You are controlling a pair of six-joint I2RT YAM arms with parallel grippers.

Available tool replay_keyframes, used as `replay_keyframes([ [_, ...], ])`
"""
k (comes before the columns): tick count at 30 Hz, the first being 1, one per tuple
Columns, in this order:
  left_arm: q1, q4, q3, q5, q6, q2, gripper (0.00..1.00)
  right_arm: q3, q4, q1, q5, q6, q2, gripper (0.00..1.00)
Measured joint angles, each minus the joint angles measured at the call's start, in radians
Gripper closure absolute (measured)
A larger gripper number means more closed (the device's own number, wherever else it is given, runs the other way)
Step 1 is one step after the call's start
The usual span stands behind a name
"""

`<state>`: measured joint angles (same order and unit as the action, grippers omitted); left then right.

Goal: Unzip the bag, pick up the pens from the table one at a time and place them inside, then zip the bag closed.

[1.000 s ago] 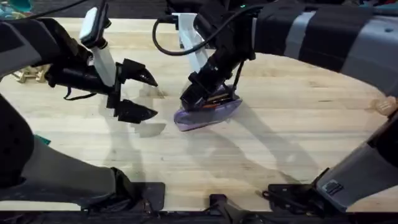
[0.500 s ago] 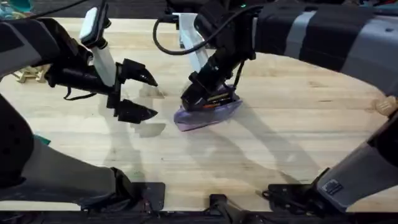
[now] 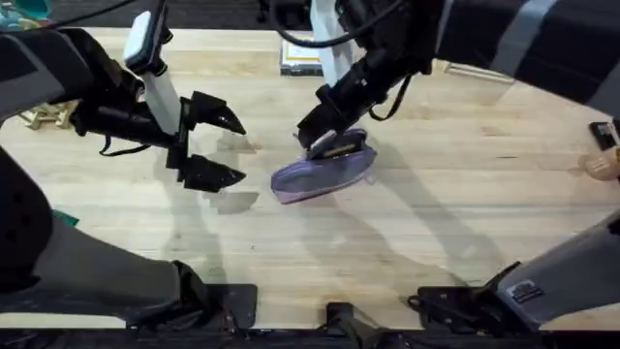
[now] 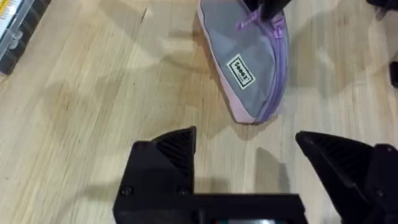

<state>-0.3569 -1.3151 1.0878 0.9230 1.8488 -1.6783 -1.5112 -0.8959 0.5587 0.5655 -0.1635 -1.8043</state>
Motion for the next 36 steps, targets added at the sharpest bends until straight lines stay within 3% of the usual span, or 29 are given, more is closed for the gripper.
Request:
replay_keyframes([
  [7, 0.024, 0.000, 0.000, 0.019, 0.000, 0.000, 0.007, 0.000, 0.008, -0.005, 0.000, 0.003, 0.007, 0.970],
  [17, 0.159, 0.012, 0.001, 0.040, -0.022, -0.069, 0.007, 0.000, 0.028, -0.005, 0.000, 0.003, 0.007, 0.970],
  [24, 0.224, 0.040, 0.002, 0.139, -0.031, -0.197, 0.008, 0.000, 0.028, -0.005, 0.000, 0.003, 0.007, 0.970],
  [30, 0.290, 0.048, 0.002, 0.190, -0.034, -0.234, 0.007, 0.000, 0.028, -0.005, 0.000, 0.003, 0.007, 0.971],
  [31, 0.301, 0.054, 0.002, 0.193, -0.036, -0.234, 0.048, 0.000, 0.028, -0.005, 0.000, 0.003, 0.007, 0.971],
  [33, 0.316, 0.064, 0.002, 0.200, -0.040, -0.234, 0.251, 0.000, 0.028, -0.005, 0.000, 0.003, 0.007, 0.971],
  [36, 0.323, 0.067, 0.002, 0.204, -0.042, -0.234, 0.735, 0.000, 0.029, -0.005, 0.000, 0.003, 0.007, 0.971],
])
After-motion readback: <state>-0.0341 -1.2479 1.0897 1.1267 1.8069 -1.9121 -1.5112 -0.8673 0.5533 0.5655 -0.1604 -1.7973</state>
